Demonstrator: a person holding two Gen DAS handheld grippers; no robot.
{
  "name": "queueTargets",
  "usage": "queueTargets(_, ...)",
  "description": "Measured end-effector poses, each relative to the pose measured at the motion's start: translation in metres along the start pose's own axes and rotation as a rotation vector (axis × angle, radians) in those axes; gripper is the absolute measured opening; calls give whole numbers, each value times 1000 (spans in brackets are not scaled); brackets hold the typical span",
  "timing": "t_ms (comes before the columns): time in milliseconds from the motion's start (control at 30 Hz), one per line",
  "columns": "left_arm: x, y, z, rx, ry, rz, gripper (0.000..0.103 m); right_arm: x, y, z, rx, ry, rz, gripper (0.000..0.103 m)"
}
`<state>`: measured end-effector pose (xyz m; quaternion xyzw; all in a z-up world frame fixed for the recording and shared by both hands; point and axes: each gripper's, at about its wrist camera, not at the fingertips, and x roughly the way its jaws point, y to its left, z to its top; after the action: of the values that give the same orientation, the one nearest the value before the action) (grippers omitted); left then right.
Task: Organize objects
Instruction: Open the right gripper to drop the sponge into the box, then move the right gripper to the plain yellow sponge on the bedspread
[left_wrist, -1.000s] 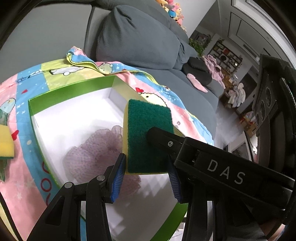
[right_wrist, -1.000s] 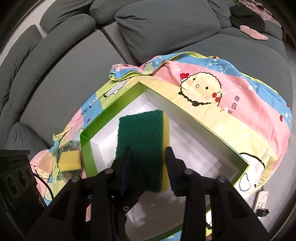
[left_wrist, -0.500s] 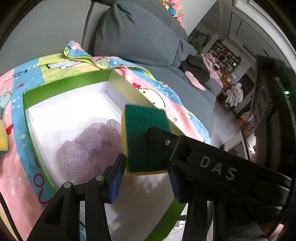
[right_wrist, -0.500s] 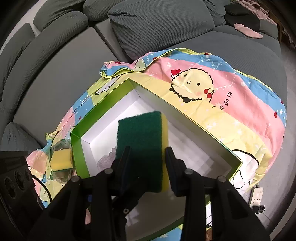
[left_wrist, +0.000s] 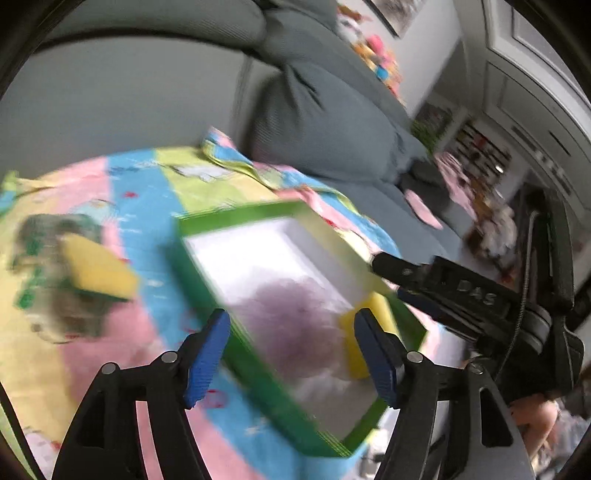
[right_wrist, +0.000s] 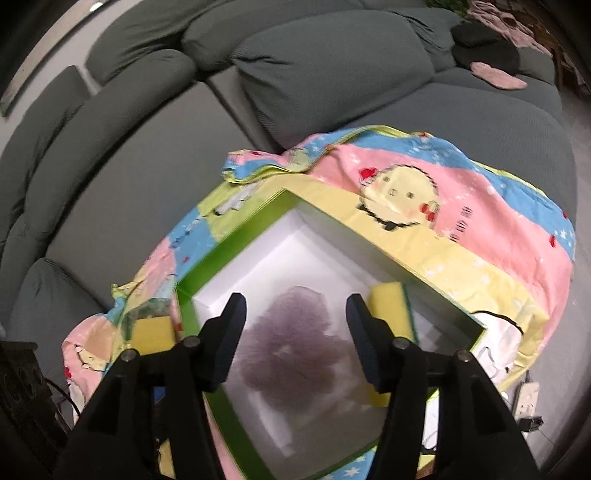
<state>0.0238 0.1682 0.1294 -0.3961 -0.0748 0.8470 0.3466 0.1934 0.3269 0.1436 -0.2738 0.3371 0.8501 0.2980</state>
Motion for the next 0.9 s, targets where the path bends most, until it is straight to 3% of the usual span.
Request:
queueTargets(133,-34,37,-11,-61,-82,148,71,-5,23,-2,-57,-7,38,61)
queueTargets(267,-59,81,-19,-172,-127,236,71,-9,49,-7,-114,-9,90,61)
queueTargets(333,-71,103,-25,-226,-158,276,71,-9,62,-10,-141,-6,122,70)
queueTargets(400,-79,126,-32,-293,-175,315,78,-10,75,-14,-171,-9,149,76)
queueTargets(600,-102,177,-46,-487,-225,363,80,0,115,-26,-243,37,299,79)
queueTargets(733,-107,192,-52,-533,-218,399,80,23,144,-33,-248,100,411,83)
queueTargets(833,-105,200,-55,-552,-196,410,80,54,168,-39,-270,159,445,83)
queueTargets(900,-105,201,-57,-556,-187,404,80,74,176,-41,-264,186,424,83)
